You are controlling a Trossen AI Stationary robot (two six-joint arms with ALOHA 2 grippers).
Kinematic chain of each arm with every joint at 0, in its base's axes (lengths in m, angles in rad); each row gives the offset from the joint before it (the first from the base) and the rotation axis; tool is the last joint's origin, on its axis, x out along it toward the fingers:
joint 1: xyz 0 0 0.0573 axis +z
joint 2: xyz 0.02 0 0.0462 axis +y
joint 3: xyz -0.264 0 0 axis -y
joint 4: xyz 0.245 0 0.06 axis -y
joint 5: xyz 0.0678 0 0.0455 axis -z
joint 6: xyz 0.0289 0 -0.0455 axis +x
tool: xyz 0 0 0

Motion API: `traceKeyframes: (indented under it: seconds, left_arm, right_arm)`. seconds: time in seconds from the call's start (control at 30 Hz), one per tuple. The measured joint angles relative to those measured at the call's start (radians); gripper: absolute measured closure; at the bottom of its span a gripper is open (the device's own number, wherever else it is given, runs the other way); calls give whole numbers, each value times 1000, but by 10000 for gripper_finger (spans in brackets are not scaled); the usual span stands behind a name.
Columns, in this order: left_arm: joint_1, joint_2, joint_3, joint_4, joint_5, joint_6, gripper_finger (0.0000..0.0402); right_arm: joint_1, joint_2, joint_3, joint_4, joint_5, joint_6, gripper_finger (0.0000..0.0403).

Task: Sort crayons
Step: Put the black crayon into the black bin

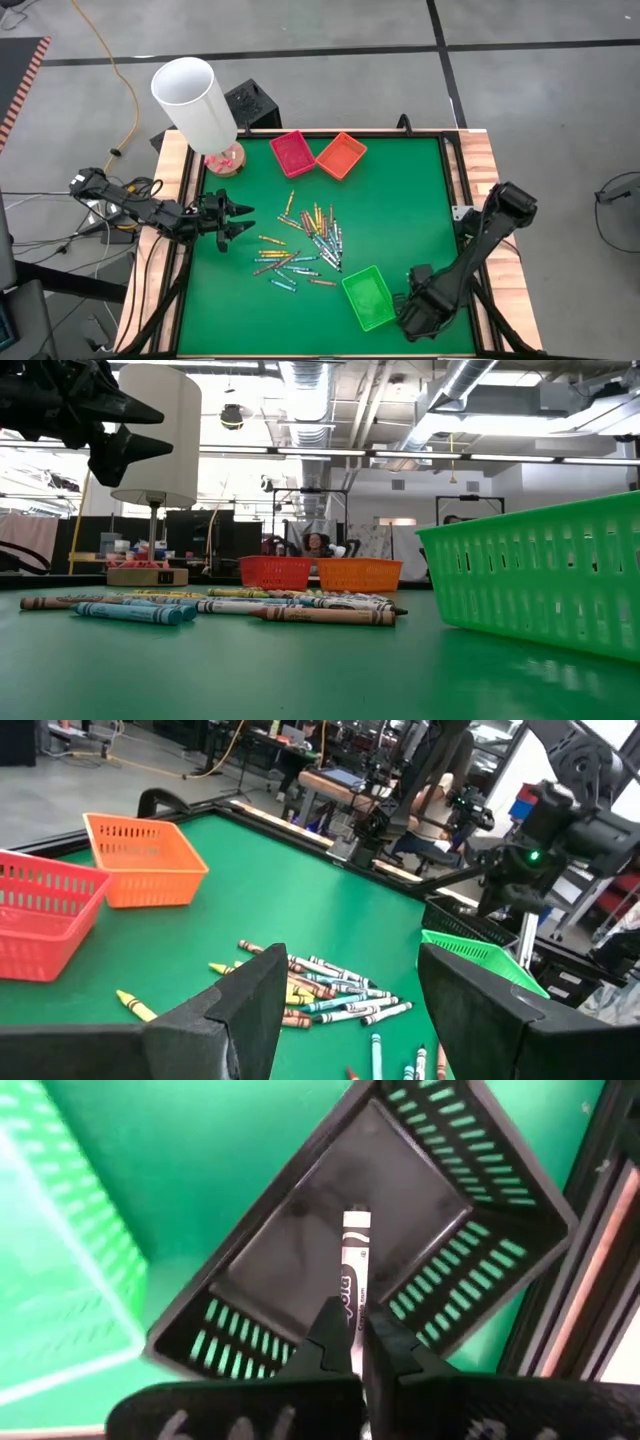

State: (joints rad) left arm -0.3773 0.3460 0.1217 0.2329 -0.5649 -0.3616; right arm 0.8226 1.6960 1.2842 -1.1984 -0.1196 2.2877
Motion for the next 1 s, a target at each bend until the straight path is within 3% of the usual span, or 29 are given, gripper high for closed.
traceKeyframes:
  seconds: [0.57,1.0]
  left_arm:
    - [0,0,0,2,0,-2,186]
    - [0,0,0,2,0,-20,186]
  right_arm:
    - [-14,87,0,-72,-40,-9,389]
    - [-13,87,0,-77,-40,-62,290]
